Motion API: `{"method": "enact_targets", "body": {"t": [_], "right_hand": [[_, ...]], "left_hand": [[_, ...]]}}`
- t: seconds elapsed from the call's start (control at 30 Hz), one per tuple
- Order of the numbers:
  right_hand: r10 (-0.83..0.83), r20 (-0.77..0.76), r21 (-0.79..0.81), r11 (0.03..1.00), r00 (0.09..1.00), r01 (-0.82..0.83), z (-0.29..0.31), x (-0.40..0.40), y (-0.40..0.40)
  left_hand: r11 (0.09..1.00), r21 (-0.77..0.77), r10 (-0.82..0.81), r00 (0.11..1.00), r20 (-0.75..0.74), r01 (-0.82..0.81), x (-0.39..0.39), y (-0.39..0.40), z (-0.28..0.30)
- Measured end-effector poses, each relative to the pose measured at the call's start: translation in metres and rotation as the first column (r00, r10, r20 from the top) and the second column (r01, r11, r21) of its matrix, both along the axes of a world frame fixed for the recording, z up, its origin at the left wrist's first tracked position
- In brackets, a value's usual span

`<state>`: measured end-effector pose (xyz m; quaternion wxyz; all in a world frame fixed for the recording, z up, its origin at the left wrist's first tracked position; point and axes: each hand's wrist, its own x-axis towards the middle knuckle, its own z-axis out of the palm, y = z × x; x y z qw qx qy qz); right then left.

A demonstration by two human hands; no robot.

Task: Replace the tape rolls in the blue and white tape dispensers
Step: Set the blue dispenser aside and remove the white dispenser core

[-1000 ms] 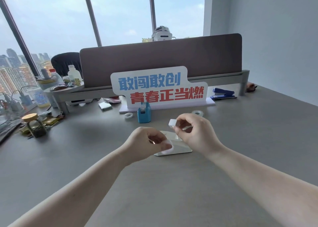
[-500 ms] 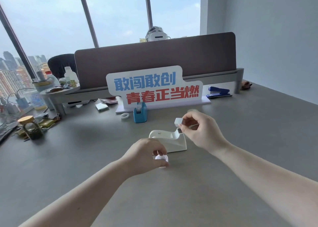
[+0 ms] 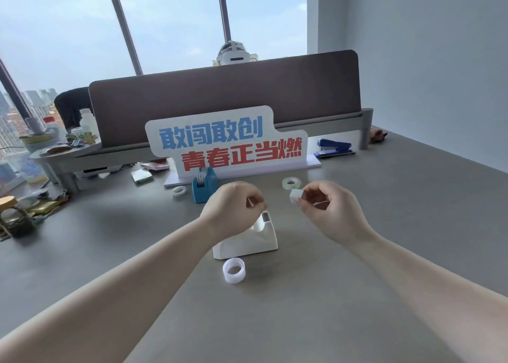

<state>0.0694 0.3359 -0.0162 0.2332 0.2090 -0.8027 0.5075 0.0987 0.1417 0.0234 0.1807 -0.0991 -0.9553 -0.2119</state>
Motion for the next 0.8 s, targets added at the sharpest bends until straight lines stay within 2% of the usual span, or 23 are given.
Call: {"method": "enact_targets", "body": {"t": [0.47,0.8], "right_hand": [[-0.126,0.093,0.019,0.992,0.988,0.124,-0.022,-0.066,0.032],[-0.147,0.139,0.052,0.989,0.979,0.141,-0.032,-0.089,0.036]], "left_hand": [[0.980,-0.198,0.045,0.961,0.274,0.010,-0.144,0.040,-0.021],[0.973,-0.219,0.027,0.917,0.399,0.067,-0.193,0.052,-0.040]]}}
